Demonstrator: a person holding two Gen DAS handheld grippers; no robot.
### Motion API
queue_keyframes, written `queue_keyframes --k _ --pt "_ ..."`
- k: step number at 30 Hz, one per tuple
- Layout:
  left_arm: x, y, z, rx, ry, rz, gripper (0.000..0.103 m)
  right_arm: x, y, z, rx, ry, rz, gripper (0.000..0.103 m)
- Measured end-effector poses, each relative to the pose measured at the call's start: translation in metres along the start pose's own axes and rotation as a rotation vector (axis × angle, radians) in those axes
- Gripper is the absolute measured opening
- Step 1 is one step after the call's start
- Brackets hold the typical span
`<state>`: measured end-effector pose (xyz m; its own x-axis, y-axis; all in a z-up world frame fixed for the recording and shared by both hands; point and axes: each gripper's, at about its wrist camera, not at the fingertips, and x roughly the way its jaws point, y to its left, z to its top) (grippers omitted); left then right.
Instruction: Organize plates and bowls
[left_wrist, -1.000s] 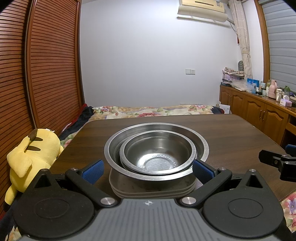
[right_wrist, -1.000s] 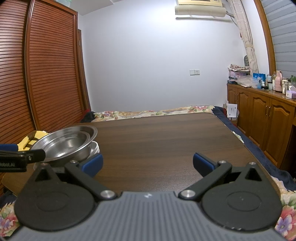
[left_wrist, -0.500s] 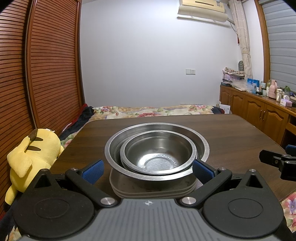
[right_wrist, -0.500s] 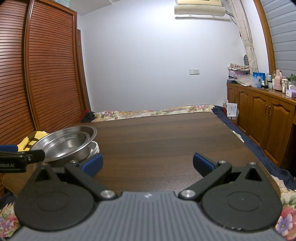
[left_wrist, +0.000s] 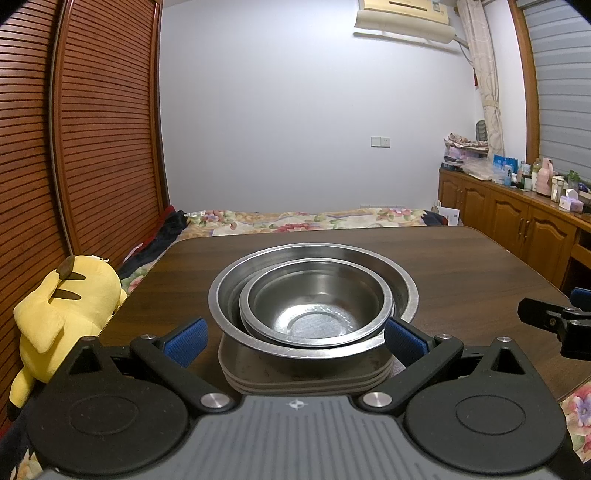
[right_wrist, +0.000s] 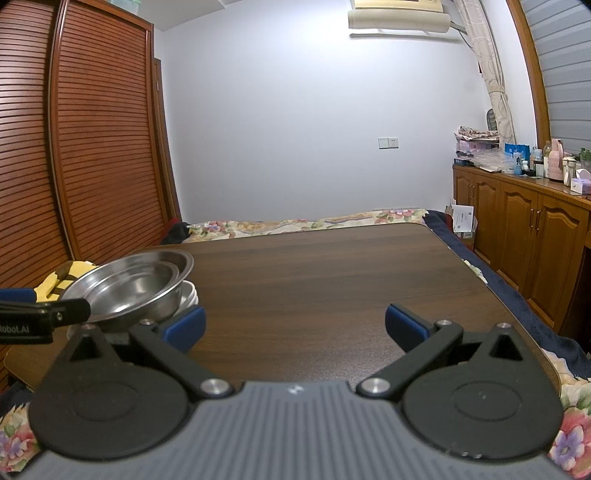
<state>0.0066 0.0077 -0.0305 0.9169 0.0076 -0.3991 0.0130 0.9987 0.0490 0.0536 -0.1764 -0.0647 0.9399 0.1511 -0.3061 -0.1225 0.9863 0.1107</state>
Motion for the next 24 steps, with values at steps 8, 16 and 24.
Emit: queue_keyframes --k 8,16,24 --pt "0.0001 0.0002 -0.0002 -0.001 0.001 0.0 0.103 0.0 0.0002 -0.0003 0.0 0.0 0.0 0.103" --pt "0.0002 -0.0001 -0.0014 -0.002 0.003 0.0 0.103 0.0 0.0002 -0.0002 0.001 0.001 0.0 0.103" --pt "0.0004 -0.0015 -0.0033 -0.001 0.006 -0.002 0.103 0.0 0.0002 -0.0001 0.0 0.0 -0.001 0.103"
